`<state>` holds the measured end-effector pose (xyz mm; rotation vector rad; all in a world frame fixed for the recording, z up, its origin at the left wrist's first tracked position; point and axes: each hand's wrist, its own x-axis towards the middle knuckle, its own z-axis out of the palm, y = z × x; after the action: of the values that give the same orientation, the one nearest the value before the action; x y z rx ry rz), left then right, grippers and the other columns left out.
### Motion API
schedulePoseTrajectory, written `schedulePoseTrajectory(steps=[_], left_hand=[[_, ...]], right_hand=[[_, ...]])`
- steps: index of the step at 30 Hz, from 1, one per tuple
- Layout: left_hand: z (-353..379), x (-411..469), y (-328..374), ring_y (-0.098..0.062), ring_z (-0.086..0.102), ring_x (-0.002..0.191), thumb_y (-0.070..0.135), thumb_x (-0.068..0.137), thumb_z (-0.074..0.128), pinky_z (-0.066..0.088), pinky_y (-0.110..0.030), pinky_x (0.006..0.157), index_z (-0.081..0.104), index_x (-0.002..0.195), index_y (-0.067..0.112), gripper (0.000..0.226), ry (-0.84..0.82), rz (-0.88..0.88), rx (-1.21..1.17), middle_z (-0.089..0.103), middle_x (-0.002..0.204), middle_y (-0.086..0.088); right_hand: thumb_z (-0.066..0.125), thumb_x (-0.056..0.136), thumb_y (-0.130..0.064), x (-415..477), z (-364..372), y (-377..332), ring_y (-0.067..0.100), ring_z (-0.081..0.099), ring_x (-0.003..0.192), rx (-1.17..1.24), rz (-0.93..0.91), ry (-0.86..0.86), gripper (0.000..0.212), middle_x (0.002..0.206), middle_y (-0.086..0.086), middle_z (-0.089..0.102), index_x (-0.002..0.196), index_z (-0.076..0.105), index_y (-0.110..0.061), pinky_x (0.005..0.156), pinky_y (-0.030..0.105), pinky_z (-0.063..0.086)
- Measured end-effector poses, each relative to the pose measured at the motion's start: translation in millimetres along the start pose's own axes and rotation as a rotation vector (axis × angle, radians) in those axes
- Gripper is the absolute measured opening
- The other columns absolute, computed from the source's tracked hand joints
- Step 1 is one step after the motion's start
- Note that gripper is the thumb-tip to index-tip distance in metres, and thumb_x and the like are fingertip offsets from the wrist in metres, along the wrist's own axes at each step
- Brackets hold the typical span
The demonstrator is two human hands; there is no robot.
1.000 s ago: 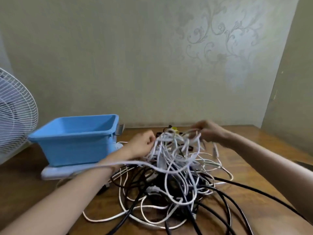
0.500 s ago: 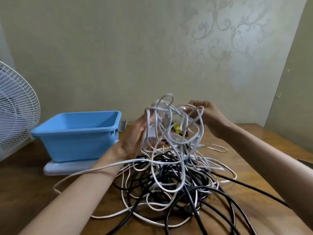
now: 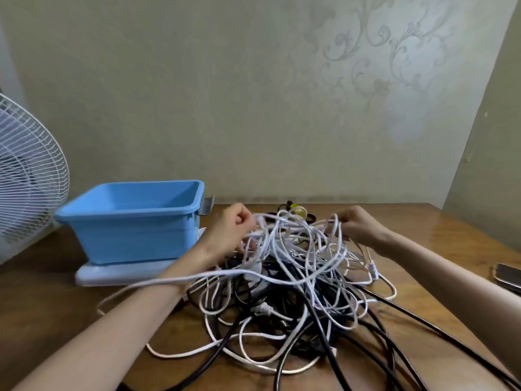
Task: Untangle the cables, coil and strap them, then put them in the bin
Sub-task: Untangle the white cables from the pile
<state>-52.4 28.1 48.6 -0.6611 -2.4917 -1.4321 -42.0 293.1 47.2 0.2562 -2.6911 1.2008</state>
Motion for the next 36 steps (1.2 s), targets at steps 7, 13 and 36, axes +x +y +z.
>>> schedulePoseTrajectory(steps=[7,13,36], left_hand=[[-10.3,3.4,17.2,-0.01,0.043,0.038,0.019,0.099,0.04,0.033,-0.016,0.035,0.051,0.098,0.001,0.021,-0.188,-0.144,-0.589,0.051,0.055,-0.004],[-9.8,-7.9,-8.0,-0.007,0.062,0.055,0.026,0.065,0.077,0.052,-0.017,0.048,0.056,0.091,0.005,0.04,-0.417,-0.2,-0.803,0.067,0.072,-0.001],[-12.2,-2.5,5.6,-0.018,0.043,0.059,0.063,0.082,0.048,0.035,-0.033,0.067,0.044,0.073,0.023,0.041,-0.184,-0.154,-0.53,0.051,0.054,0.003]], right_hand=[[0.06,0.085,0.006,-0.3,-12.8,-27.9,-0.006,0.05,0.046,0.246,-0.103,0.006,0.027,0.047,-0.014,0.059,0.066,0.064,-0.013,0.049,0.008,0.037],[0.066,0.084,0.0,-4.6,-7.5,-17.5,0.0,0.046,0.046,0.238,-0.092,0.04,0.016,0.052,-0.008,0.058,0.069,0.068,-0.005,0.048,0.014,0.037],[0.07,0.071,-0.035,-15.2,7.1,-44.3,0.027,0.048,0.072,0.327,-0.114,-0.044,0.017,0.075,0.026,0.06,0.078,0.078,-0.023,0.066,0.037,0.036]])
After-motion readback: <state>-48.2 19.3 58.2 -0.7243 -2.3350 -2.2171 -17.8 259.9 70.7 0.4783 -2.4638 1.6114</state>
